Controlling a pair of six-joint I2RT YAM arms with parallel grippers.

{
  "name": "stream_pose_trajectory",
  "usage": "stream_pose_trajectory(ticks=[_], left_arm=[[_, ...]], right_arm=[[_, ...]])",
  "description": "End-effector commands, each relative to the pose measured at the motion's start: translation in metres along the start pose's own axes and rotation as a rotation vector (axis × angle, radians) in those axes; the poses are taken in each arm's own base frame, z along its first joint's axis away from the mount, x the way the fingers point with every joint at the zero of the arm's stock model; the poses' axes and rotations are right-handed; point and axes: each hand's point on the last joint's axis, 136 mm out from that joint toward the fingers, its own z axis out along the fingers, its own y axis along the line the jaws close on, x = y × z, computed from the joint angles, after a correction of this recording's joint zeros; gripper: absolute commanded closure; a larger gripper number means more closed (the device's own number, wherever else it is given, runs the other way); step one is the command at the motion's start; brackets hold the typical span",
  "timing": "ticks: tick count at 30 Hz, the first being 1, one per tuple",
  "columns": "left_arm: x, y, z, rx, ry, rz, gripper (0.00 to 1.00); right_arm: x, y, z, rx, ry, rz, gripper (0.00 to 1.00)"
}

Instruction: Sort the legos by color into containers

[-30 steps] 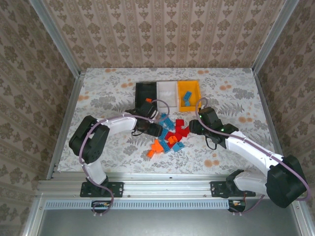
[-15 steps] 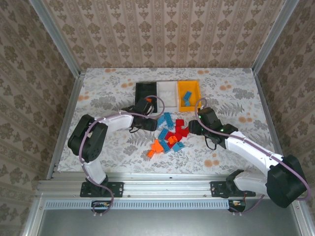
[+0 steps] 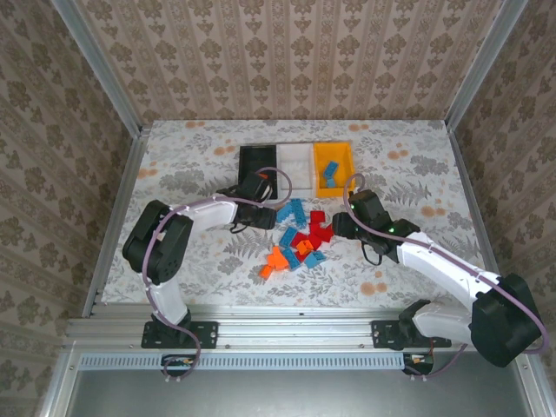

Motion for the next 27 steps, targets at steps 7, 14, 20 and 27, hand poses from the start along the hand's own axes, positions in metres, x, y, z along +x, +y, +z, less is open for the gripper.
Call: stream_pose_trajectory(ticks=[7, 14, 20, 27], left_arm=[[-0.003, 0.006, -0.029, -0.029, -0.033, -0.023, 0.43], [-0.045, 0.01, -0.066, -0.068, -0.116, -0.029, 0.43], [-0.119, 0.027, -0.073, -0.118, -0.143, -0.064, 0.43], [-0.168, 0.053, -0.046, -0.159, -0.119, -0.117, 0.43]], right_arm=[[-0.002, 0.001, 0.0, 0.014, -0.003, -0.005, 0.48], [-0.003, -0.004, 0.0, 0.039, -0.009, -0.012, 0.47], [-0.001, -0.006, 0.007, 0.051, -0.001, 0.002, 0.47], [0.006, -0.015, 0.006, 0.076, 0.009, -0.008, 0.45]])
